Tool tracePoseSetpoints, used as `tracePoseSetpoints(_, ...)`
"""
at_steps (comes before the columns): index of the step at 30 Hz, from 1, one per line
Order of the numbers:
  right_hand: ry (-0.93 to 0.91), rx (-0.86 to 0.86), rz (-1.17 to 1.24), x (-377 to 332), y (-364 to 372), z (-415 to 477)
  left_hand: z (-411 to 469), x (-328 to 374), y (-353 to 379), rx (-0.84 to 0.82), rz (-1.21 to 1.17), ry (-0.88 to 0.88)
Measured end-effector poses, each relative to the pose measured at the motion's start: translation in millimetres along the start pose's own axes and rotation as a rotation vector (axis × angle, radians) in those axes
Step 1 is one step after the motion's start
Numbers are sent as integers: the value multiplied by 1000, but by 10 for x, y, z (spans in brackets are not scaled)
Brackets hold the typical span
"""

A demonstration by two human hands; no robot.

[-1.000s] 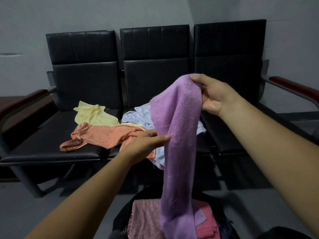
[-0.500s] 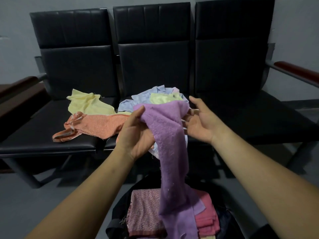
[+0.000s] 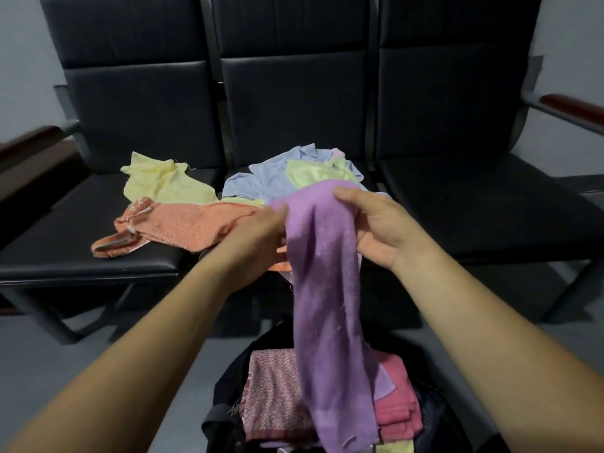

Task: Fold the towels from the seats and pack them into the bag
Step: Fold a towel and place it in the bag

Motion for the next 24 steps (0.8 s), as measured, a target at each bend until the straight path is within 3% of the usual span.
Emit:
tracePoseSetpoints(2,-7,37,31,-48,36,24,-29,-134,39,-61,168,-36)
tracePoseSetpoints(5,-16,75,69,-157,40,34,-49,-202,22,-26,307,-40)
tracePoseSetpoints(11,-86,167,-46,-230,-122,48,-69,-150,73,67,-207,-58)
tracePoseSetpoints(15,183,-46,47,79,-97,19,-78,45,117,129,-366,-22)
tracePoseSetpoints(20,267,-196,101,321,-53,-38,-143,163,65,132,-399,74)
tracePoseSetpoints(22,260,-292,-9,329,9,-56,-156,201,2,138,-410,123)
tracePoseSetpoints(24,203,-260,-208,275,13,-52,-185,249,-86,172,-359,136)
Point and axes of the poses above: each hand's wrist, its own z-axis towards the middle knuckle, its own y-axis out of the palm, x = y × z, the point moved 7 cm from there along z, towards the middle knuckle, and after that the axes turned 4 degrees about y, right-handed, at the moved point
